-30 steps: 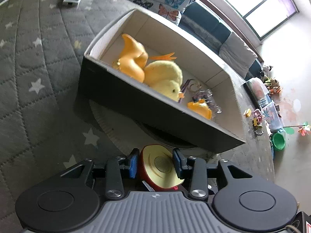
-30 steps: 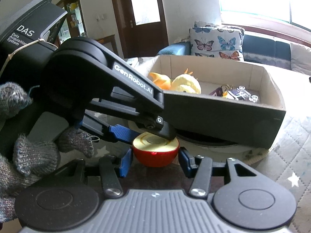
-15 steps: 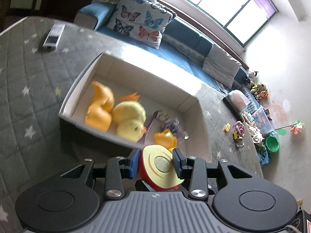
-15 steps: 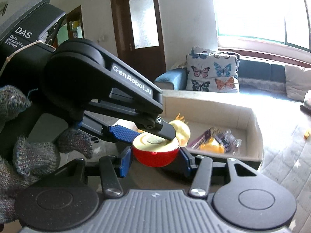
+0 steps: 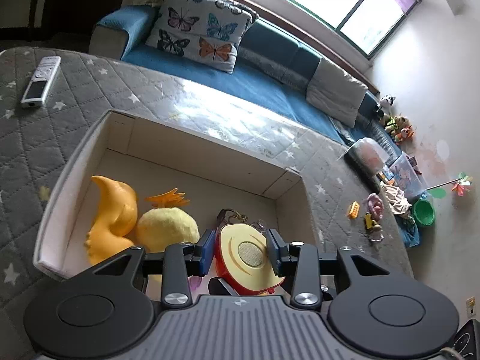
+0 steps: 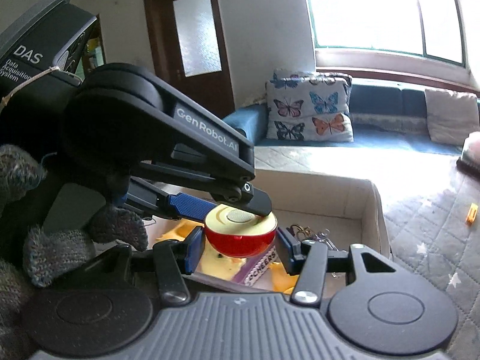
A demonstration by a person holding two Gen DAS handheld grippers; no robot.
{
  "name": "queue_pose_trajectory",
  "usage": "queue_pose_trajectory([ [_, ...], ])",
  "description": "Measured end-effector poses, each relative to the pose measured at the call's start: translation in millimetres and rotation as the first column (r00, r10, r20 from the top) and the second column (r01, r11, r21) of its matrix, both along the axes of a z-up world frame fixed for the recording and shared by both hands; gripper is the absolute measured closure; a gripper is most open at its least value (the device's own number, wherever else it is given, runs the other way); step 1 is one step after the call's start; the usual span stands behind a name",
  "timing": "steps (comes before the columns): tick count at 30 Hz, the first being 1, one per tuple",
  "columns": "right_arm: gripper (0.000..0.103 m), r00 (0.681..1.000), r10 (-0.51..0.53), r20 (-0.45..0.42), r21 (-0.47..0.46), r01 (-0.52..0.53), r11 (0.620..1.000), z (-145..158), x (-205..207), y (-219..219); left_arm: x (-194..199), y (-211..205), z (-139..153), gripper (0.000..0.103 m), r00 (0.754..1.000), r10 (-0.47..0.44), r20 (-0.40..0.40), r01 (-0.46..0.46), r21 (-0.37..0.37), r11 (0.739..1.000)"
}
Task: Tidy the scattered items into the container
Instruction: 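Lift the half ball with both grippers and carry it over the box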
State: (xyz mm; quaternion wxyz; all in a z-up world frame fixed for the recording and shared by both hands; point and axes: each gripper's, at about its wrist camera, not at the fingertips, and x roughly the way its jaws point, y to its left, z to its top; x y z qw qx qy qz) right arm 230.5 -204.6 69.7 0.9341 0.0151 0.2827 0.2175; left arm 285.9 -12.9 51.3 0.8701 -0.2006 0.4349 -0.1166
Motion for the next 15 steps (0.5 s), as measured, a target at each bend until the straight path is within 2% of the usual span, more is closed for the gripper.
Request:
queue_pose_trajectory([
  [7, 0.051, 0.998, -0.008, -0.063, -0.004, 0.007, 1.0, -20, 24, -7, 28, -3, -24, 0.063, 0.998, -0.017, -0.053, 0.017, 0.006, 1.0],
  [15, 0.052, 0.995, -0.014, -0.097, -0.019, 0.012, 1.0, -34, 36, -9, 35, -2, -34, 0.063, 0.997, -0.024, -0.07, 0.025, 0.025, 0.999],
])
